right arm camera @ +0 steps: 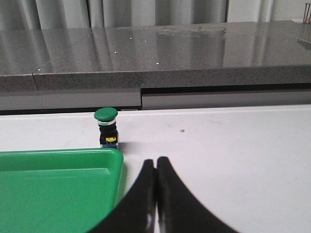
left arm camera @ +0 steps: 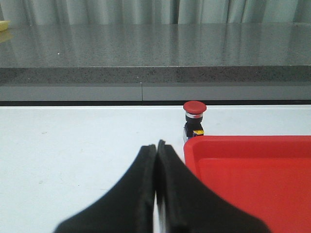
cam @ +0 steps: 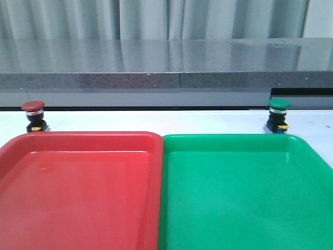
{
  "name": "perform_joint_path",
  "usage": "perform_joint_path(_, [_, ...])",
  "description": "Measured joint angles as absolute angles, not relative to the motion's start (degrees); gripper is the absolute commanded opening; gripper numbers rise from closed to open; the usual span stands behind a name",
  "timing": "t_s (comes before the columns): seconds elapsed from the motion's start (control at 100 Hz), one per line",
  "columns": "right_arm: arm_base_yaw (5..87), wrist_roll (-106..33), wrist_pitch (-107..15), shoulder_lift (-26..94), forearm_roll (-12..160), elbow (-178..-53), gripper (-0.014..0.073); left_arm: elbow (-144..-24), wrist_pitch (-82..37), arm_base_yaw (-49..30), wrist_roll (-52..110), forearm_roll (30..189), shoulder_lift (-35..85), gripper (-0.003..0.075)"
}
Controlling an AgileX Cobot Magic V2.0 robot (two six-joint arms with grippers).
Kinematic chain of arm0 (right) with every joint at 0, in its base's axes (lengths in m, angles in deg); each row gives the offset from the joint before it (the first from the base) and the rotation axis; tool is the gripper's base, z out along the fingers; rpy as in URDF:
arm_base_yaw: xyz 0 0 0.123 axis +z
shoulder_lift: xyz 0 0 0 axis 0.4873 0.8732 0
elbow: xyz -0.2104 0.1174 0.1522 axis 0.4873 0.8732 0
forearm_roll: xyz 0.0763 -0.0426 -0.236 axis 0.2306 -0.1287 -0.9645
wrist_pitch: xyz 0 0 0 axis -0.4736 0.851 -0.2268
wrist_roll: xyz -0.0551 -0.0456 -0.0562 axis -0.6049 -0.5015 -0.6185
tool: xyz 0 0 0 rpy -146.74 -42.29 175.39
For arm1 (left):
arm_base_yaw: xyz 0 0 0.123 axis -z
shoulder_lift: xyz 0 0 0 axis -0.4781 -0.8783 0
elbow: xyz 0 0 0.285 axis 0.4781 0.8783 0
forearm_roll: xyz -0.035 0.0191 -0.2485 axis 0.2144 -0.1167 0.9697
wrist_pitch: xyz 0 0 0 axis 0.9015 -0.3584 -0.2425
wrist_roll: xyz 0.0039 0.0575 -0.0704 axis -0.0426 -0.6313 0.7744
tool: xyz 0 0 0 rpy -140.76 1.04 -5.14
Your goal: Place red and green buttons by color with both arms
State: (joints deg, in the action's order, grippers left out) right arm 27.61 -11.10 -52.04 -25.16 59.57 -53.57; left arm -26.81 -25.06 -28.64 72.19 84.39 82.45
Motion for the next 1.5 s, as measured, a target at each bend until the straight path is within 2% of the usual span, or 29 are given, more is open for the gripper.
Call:
perform_joint_path(1.09, [27.6, -11.1, -52.0, -25.2, 59.6, -53.6, -0.0064, -27.1, -31.6, -28.6, 72.1, 84.4, 82.5, -0.0021])
perform_joint_path(1.3, [27.6, -11.1, -52.0, -25.2, 59.6, -53.6, -0.0064, -32.7, -27.1, -28.6, 72.1, 87.0, 82.1, -0.0021])
perform_joint_path(1.5, [27.6, -11.1, -52.0, -25.2, 59.6, -53.6, -0.0064, -39.0, -24.6, -28.6, 72.1, 87.5, 76.3, -0.0020])
